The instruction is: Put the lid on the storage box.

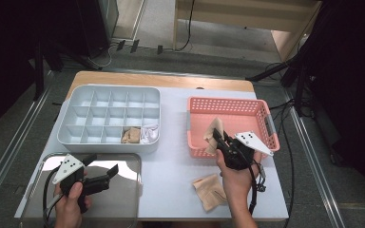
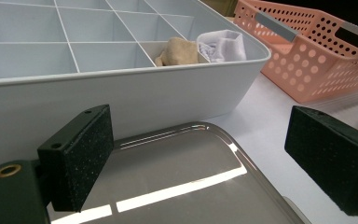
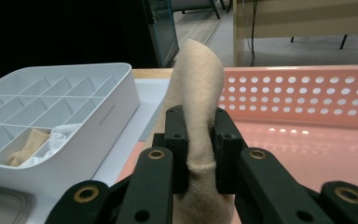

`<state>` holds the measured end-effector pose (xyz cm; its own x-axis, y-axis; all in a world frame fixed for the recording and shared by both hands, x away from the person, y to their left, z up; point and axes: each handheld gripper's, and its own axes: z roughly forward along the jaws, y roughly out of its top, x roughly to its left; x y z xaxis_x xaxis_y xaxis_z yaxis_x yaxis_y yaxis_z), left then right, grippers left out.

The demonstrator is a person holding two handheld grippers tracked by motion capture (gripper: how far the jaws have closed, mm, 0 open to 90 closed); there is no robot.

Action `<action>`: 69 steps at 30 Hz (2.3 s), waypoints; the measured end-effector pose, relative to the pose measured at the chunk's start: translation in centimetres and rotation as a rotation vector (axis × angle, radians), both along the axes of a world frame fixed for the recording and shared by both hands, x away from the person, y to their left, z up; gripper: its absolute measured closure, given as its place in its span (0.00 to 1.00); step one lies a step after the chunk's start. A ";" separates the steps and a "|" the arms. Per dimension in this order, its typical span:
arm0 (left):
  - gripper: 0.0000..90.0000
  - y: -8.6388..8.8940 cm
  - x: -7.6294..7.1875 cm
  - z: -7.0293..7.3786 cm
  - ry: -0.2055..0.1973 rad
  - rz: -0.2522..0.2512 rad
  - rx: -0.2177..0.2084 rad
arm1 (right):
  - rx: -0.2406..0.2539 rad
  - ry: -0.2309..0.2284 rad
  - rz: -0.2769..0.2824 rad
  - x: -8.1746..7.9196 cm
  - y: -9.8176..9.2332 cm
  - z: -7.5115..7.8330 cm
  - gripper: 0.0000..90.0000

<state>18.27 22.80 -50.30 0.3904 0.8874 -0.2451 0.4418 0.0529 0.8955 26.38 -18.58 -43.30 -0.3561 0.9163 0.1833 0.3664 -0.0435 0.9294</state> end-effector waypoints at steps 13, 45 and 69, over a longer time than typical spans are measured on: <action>0.09 -0.3 0.0 0.0 0.002 -0.007 0.005 | 0.012 0.002 0.036 -2.2 0.7 -0.9 0.89; 0.09 -0.6 -0.1 0.0 0.002 -0.017 0.008 | 0.010 0.064 0.138 -4.8 4.5 -4.3 0.89; 0.09 -0.6 -0.2 0.0 0.000 -0.016 0.007 | 0.002 0.128 0.175 -5.4 7.0 -6.3 0.89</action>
